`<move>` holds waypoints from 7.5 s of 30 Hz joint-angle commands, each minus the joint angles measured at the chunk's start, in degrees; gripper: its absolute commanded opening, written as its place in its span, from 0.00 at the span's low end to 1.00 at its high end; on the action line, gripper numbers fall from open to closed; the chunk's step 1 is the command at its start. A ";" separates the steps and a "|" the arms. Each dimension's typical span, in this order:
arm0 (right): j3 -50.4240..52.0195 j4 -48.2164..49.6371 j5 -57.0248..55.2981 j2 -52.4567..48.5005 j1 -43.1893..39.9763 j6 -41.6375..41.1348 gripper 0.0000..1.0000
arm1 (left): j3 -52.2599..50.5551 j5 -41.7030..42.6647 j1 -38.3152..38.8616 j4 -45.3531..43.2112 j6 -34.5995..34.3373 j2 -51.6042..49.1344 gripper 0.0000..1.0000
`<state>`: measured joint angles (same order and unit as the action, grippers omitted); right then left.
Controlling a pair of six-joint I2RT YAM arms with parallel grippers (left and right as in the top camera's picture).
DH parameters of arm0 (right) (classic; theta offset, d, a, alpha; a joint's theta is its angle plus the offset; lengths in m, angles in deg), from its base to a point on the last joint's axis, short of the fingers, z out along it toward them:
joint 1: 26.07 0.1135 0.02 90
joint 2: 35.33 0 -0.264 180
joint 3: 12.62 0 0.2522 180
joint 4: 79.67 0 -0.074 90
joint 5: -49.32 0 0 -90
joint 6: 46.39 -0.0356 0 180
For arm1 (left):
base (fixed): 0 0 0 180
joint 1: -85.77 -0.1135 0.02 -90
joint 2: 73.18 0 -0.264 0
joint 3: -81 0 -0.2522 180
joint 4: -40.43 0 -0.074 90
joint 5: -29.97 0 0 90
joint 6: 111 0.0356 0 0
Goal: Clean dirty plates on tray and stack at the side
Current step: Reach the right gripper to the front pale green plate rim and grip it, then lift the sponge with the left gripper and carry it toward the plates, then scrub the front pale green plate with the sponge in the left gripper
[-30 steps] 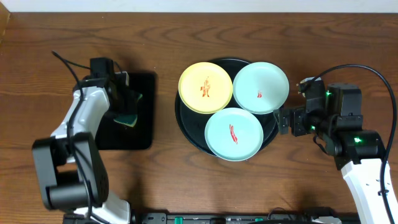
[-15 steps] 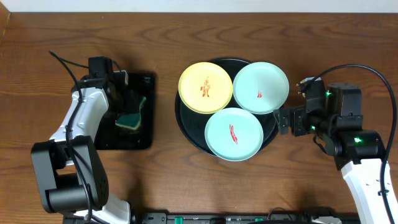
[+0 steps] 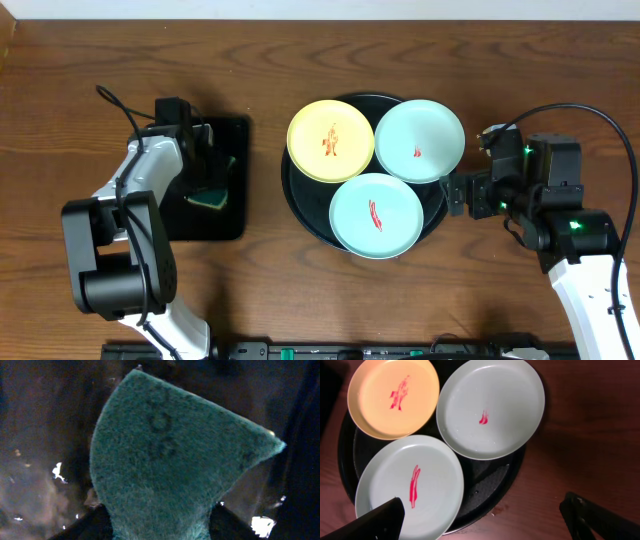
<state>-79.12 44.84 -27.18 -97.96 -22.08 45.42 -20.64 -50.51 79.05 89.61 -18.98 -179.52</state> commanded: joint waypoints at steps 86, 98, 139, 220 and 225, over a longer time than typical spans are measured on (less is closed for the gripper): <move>-0.87 5.22 7.98 -35.12 5.88 -8.66 0.01 | 1.07 5.05 0.39 9.75 -10.25 12.76 0.07; -0.87 6.19 7.98 -35.10 5.88 -8.63 0.01 | 1.05 4.20 0.39 3.41 -9.86 18.36 0.08; -0.87 6.14 7.98 -35.12 5.86 -8.63 0.01 | -0.68 -1.16 12.83 -2.27 -14.53 3.52 0.07; -0.87 6.62 7.96 -35.12 5.86 -8.61 0.01 | 7.74 8.96 30.62 1.99 -22.27 15.13 0.08; -0.87 6.60 7.98 -35.10 5.88 -8.63 0.01 | 7.74 8.92 37.42 -1.97 -33.31 11.23 0.07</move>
<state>-79.14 51.28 -19.62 -132.71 -16.62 37.26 -13.28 -42.80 113.92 88.61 -43.79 -166.41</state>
